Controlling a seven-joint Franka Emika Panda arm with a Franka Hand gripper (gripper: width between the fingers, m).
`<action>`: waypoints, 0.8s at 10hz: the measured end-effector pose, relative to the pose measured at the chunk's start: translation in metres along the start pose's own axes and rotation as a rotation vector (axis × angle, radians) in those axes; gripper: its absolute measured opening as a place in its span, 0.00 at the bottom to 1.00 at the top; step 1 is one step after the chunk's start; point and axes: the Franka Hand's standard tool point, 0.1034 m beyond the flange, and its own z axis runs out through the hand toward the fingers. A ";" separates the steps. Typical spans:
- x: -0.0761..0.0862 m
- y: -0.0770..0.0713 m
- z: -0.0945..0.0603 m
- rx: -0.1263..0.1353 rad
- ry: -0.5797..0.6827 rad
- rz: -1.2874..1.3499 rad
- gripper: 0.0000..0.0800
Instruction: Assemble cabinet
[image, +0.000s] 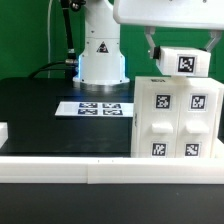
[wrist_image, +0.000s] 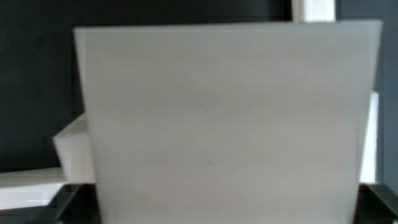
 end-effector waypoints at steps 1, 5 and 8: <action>-0.001 0.001 0.003 0.000 0.005 0.000 0.71; 0.004 -0.001 0.003 0.003 0.027 -0.001 0.71; 0.004 0.000 0.003 0.003 0.027 -0.001 0.71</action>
Offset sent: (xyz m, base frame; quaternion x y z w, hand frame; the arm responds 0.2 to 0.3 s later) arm 0.0082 0.0033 -0.0094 -0.0056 0.0096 -0.0014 0.9999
